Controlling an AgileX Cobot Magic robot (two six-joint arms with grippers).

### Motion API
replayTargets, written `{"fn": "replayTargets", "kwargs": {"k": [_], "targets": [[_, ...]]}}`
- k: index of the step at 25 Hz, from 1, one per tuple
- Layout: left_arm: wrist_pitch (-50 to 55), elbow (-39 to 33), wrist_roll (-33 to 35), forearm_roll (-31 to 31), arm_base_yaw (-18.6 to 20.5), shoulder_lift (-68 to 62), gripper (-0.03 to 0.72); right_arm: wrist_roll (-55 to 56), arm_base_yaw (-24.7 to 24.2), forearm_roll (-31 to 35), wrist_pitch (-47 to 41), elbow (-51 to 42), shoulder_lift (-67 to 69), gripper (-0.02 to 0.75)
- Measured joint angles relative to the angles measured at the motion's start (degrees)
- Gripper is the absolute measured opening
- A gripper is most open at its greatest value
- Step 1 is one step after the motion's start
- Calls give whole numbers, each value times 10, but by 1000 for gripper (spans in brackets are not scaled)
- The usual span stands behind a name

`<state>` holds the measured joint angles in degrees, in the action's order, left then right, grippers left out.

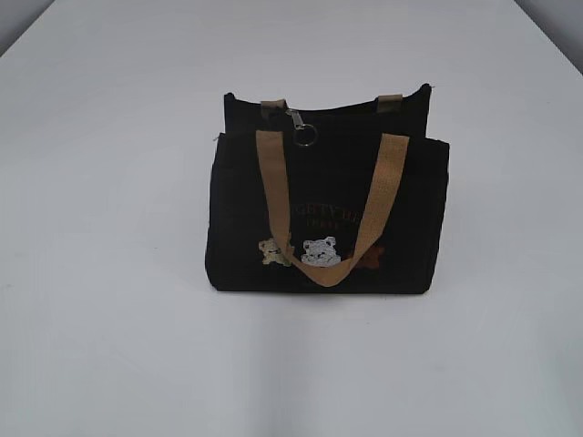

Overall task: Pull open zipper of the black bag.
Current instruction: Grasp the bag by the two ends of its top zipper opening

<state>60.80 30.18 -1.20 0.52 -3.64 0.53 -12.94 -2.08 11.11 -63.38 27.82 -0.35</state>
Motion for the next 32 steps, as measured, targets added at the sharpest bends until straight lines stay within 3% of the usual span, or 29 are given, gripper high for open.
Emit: {"fn": "replayTargets", "kwargs": {"k": [24, 27, 32], "targets": [[-2, 1, 0, -5, 0, 0, 237, 0, 0, 0, 0, 0, 0, 372], [-48, 8, 61, -90, 0, -20, 239, 0, 0, 0, 0, 0, 0, 372], [-188, -16, 468, -452, 0, -154, 293, 0, 0, 0, 0, 0, 0, 372]]}}
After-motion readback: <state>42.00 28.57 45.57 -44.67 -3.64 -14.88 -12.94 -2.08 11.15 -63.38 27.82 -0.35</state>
